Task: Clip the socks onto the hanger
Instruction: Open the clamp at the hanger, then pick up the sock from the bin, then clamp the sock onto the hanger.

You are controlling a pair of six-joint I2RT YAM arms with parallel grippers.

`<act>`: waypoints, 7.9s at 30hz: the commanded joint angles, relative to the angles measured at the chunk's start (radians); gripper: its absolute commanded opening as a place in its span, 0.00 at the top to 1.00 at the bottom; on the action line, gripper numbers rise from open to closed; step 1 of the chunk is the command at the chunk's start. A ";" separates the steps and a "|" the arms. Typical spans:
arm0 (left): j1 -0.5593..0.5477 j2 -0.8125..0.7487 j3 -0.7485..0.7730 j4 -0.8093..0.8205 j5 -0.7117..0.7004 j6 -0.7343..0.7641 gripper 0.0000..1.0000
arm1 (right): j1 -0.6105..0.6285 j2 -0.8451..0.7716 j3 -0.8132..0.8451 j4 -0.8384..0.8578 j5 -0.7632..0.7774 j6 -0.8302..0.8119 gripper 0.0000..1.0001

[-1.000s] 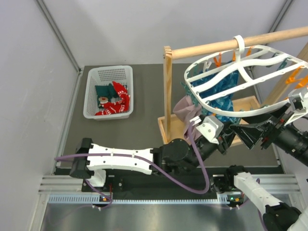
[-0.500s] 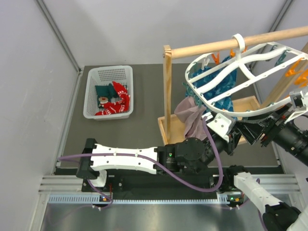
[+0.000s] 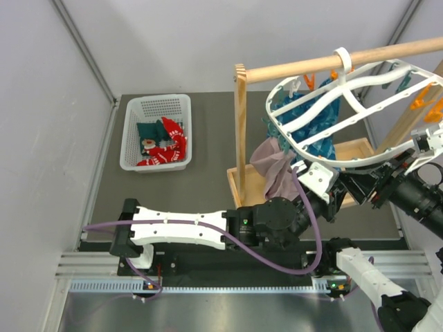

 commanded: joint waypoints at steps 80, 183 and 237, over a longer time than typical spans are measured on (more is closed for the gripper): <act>0.007 -0.206 -0.242 0.051 0.085 -0.079 0.10 | -0.043 -0.040 -0.081 -0.028 0.128 0.017 1.00; 1.465 0.518 0.052 -0.481 0.279 -0.226 0.55 | 0.032 -0.092 -0.191 -0.008 0.054 0.003 1.00; 1.477 -1.318 -0.940 0.152 1.617 -1.160 1.00 | 0.042 -0.054 -0.234 0.058 -0.156 0.014 1.00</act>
